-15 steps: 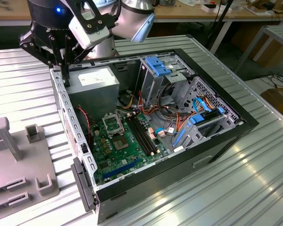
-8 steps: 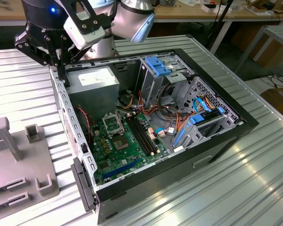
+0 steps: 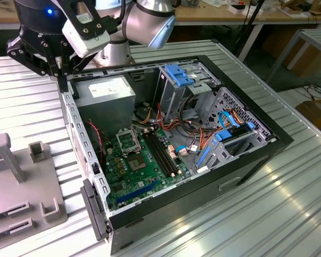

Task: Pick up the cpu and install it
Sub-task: 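Reach for the cpu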

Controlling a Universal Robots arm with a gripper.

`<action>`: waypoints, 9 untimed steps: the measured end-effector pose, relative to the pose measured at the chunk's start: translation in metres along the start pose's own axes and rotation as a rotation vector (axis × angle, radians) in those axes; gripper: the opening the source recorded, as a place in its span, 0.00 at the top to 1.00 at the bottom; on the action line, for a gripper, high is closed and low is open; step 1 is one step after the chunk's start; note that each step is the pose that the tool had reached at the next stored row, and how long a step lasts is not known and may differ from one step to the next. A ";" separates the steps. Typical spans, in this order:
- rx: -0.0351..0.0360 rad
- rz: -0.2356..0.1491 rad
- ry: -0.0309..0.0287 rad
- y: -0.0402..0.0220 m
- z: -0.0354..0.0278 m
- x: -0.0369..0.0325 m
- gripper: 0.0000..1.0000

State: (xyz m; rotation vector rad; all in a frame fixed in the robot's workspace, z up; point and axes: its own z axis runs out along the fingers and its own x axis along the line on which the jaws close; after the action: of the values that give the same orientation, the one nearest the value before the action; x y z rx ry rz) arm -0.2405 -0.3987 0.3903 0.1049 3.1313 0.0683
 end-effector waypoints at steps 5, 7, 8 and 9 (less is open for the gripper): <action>0.0000 0.000 0.0011 -0.0004 0.0001 0.0054 0.89; 0.0000 0.000 0.0013 -0.0004 0.0001 0.0064 0.89; 0.0000 -0.001 0.0014 -0.0004 0.0001 0.0064 0.89; 0.0000 -0.001 0.0014 -0.0004 0.0001 0.0064 0.89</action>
State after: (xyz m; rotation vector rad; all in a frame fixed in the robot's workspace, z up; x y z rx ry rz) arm -0.2470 -0.3987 0.3901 0.1038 3.1327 0.0684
